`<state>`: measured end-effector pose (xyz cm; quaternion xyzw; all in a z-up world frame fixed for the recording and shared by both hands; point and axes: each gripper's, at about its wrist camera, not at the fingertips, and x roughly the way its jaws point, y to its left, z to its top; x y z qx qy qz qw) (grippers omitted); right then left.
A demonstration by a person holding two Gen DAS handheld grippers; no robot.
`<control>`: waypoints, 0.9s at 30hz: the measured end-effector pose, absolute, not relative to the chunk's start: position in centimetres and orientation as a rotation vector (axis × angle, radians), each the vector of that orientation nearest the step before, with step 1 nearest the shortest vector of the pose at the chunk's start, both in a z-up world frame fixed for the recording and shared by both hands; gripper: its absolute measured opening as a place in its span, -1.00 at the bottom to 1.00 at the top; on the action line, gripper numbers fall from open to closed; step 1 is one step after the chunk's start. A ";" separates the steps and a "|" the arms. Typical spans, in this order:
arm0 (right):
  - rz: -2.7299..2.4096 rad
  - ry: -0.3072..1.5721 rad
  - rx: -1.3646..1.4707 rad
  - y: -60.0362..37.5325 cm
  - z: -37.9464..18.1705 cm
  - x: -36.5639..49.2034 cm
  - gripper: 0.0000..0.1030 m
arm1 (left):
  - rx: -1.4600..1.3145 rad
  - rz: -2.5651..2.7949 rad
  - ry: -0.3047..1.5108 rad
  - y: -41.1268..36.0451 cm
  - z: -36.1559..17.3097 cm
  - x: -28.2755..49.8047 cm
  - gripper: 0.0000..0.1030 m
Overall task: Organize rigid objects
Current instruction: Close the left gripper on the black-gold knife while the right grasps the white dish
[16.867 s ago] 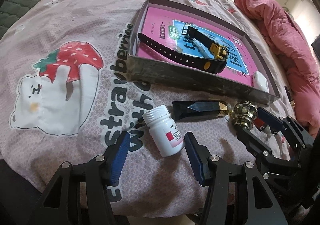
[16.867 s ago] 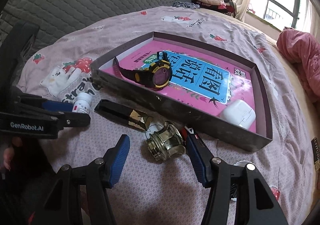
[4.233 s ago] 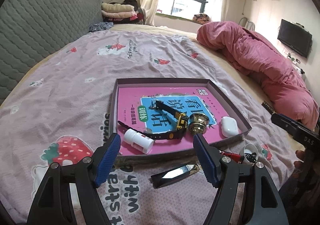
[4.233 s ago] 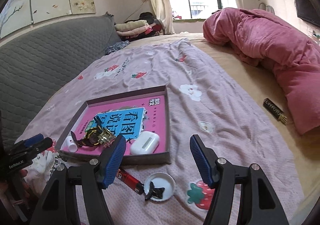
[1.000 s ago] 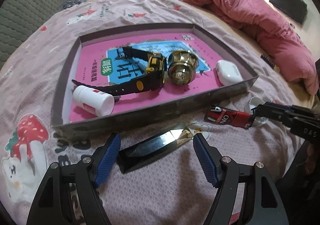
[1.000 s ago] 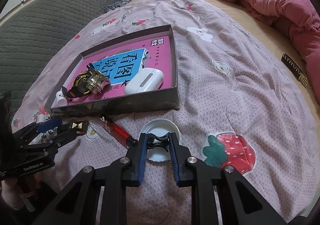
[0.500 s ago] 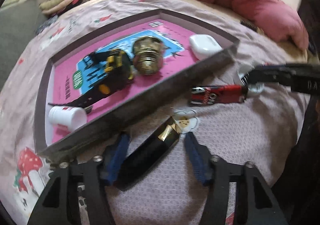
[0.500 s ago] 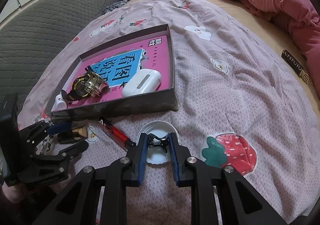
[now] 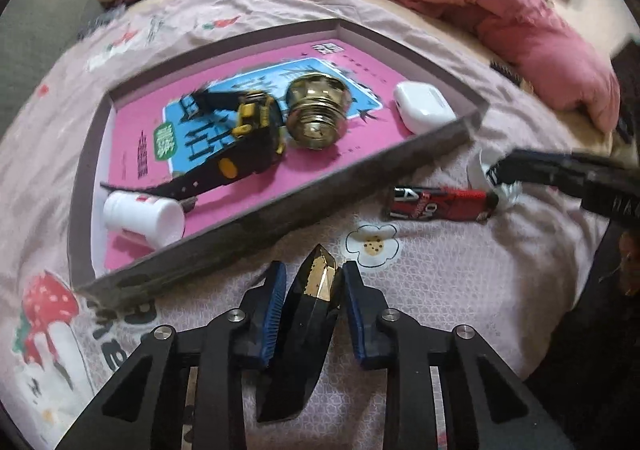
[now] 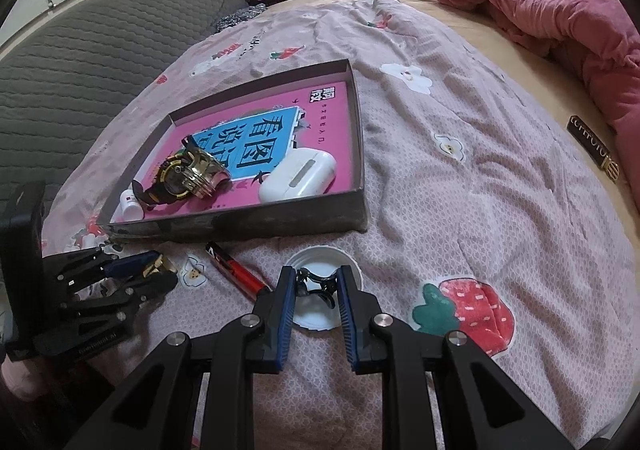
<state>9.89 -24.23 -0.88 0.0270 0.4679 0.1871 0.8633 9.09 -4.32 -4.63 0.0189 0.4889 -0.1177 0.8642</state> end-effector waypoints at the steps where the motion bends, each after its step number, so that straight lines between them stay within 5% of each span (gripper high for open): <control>1: 0.394 0.982 0.058 -24.2 -0.9 9.9 -0.58 | 0.014 -0.244 1.026 -4.0 -4.6 9.1 -0.45; 27: 0.443 0.943 -0.002 -23.0 -0.3 9.2 -0.88 | -0.143 -0.225 0.981 -2.1 -2.9 8.4 -0.48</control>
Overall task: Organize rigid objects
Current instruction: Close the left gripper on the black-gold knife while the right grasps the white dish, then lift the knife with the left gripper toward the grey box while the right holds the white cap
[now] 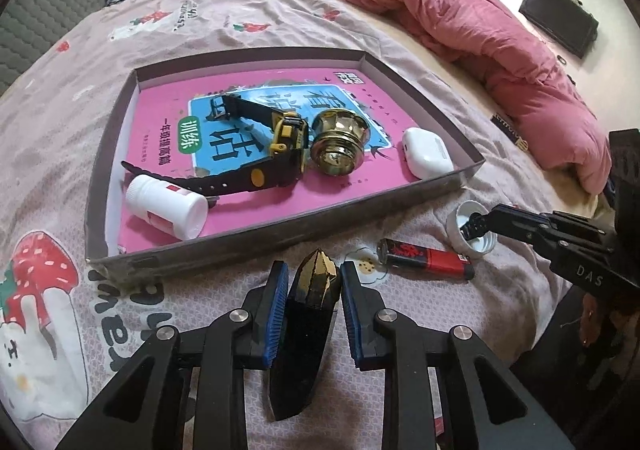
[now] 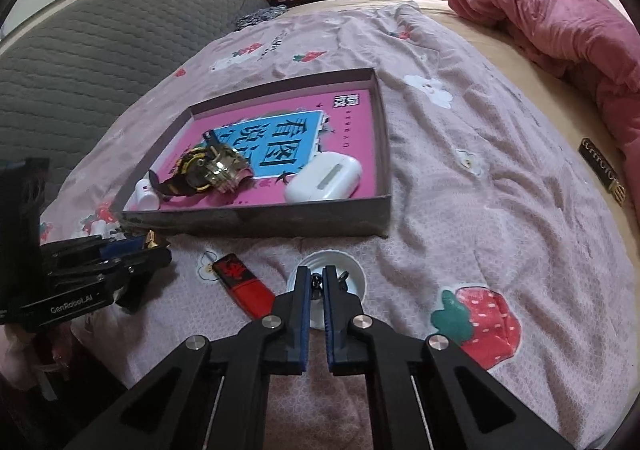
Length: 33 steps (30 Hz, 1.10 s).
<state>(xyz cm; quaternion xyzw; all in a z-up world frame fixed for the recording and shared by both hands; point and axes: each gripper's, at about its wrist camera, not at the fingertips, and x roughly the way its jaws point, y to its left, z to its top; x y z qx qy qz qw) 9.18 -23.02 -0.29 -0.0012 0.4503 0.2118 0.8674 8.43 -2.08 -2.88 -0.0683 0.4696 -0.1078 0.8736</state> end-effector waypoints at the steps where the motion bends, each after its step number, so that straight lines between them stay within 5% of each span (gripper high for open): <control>1: 0.446 0.942 0.004 -23.1 -0.3 9.2 -0.88 | -0.144 -0.222 0.978 -2.0 -2.8 8.4 -0.48; 17: 0.483 0.860 0.091 -24.1 1.7 8.8 -0.89 | -0.194 -0.222 0.852 -1.0 0.1 7.7 -0.57; 33: 0.503 0.822 0.141 -24.5 2.6 8.7 -0.89 | -0.180 -0.265 1.004 -2.9 -2.7 7.5 -0.52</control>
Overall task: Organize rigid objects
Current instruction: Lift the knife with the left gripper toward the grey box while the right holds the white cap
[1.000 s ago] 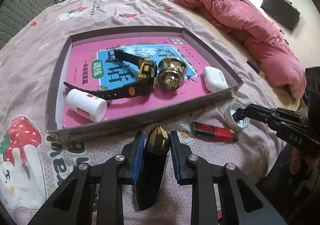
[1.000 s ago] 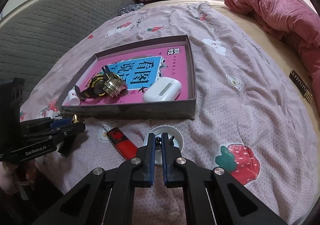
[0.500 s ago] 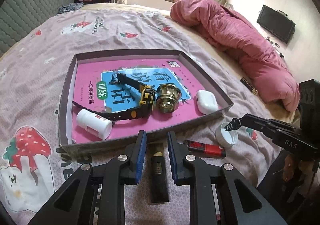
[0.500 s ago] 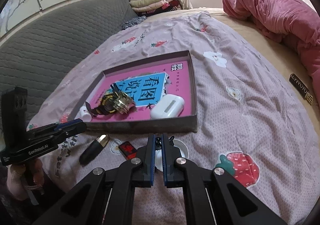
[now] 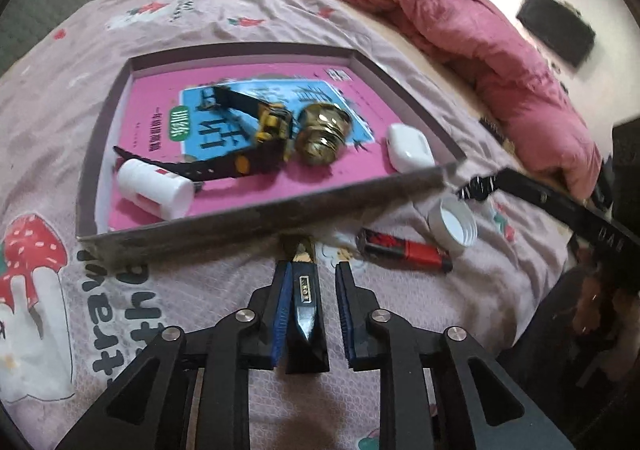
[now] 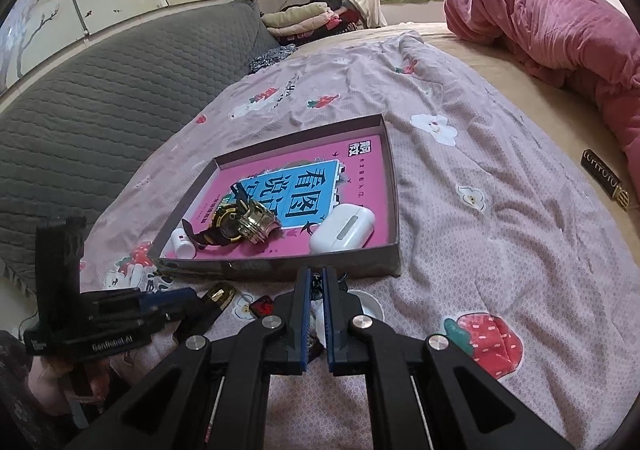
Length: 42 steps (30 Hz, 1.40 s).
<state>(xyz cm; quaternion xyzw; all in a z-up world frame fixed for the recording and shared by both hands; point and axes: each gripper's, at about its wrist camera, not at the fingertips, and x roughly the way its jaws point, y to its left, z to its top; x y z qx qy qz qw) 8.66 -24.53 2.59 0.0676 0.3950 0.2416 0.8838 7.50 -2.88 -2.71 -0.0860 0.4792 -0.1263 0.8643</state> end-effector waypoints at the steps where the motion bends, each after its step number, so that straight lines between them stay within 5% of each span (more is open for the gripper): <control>1: 0.502 0.822 0.142 -24.6 2.6 8.6 -0.89 | -0.173 -0.267 1.009 -3.1 -2.8 7.5 -0.48; 21: 0.496 0.815 0.141 -24.4 2.6 8.8 -0.89 | -0.084 -0.190 1.046 -4.4 -4.5 8.0 -0.55; 42: 0.507 0.761 0.150 -24.3 3.4 9.2 -0.89 | -0.167 -0.144 0.784 -0.7 2.1 6.7 -0.56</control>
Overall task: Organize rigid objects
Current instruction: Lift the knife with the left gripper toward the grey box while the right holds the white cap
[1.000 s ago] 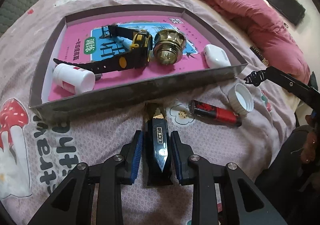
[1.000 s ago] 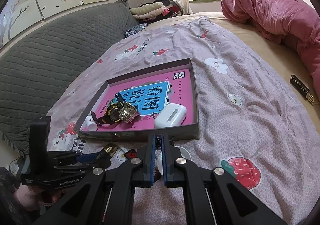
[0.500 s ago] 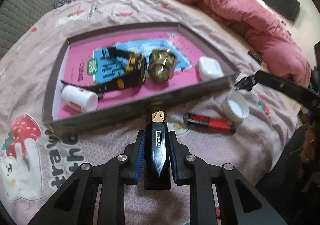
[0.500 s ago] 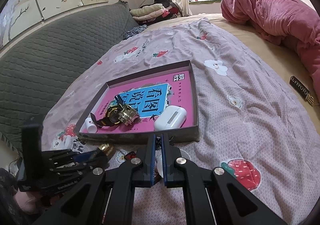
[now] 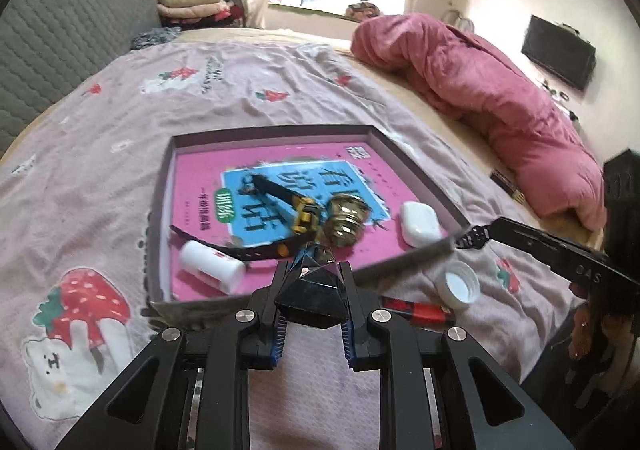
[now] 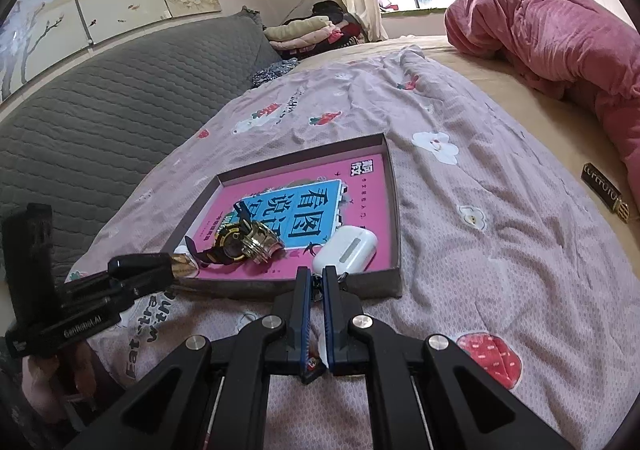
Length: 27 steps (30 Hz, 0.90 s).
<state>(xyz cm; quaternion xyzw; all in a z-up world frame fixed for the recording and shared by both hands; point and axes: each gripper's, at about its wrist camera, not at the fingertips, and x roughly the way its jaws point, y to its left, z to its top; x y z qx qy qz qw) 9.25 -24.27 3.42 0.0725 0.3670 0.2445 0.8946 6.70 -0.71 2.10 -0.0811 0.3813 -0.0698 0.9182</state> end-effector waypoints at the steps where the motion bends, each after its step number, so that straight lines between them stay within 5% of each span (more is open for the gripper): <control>1: 0.512 0.756 0.154 -24.2 3.5 9.3 -0.89 | -0.171 -0.135 0.782 -0.4 2.1 6.8 -0.56; 27: 0.582 0.714 0.134 -21.9 3.7 11.2 -0.88 | -0.254 -0.025 0.744 2.5 1.2 9.3 -0.56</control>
